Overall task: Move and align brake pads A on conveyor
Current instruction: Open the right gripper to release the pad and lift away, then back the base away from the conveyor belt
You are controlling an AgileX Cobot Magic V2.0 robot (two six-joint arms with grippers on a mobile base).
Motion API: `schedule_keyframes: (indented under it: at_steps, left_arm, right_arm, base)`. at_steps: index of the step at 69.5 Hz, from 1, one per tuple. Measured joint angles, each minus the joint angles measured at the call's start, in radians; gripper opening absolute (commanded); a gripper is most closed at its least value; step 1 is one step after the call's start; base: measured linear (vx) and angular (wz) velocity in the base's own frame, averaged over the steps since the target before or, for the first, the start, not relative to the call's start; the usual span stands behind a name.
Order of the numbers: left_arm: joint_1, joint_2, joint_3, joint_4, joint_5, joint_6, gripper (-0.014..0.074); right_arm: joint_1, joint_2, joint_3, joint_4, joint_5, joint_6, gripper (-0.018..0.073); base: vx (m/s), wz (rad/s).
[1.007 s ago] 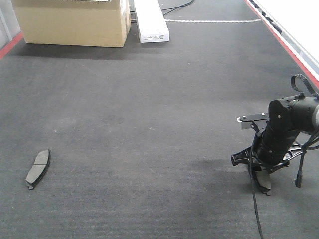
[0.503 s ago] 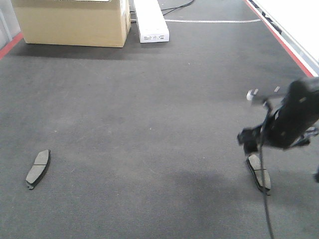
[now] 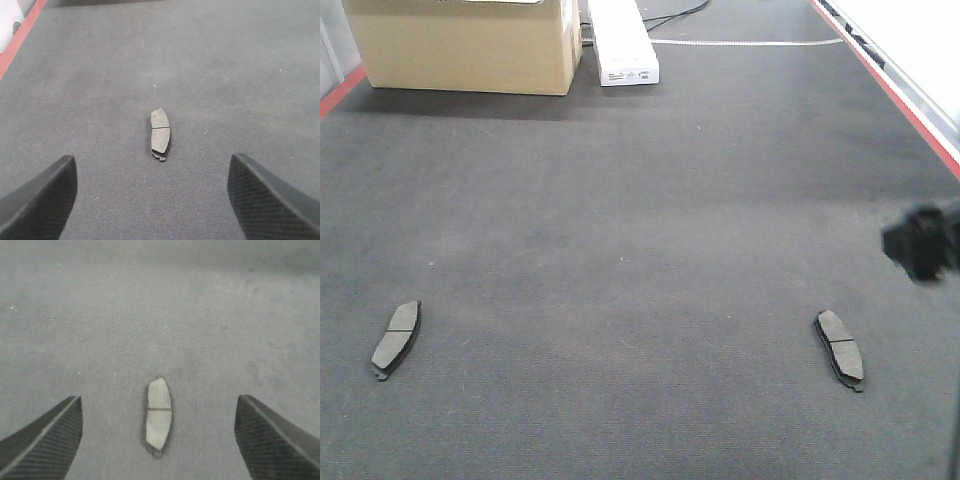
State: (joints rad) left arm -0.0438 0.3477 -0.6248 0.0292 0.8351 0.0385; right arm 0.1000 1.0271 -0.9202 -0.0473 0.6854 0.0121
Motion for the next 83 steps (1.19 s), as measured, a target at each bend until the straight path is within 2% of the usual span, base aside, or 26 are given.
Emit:
schedule_keyframes:
  at_steps: [20,39,83]
  left_arm:
    - [0.000,0.000,0.000,0.000,0.000,0.000,0.0575]
    - [0.000,0.000,0.000,0.000,0.000,0.000,0.0575]
    - [0.000,0.000,0.000,0.000,0.000,0.000,0.0575]
  right_arm:
    - [0.000,-0.364,0.276,0.008,-0.019,0.000,0.0582]
    - [0.000,-0.596,0.396,0.008,-0.019,0.000,0.0582]
    - [0.000,-0.647,0.413,0.007,-0.019,0.000,0.0582]
  base:
    - [0.00,0.00]
    - [0.00,0.00]
    - [0.00,0.00]
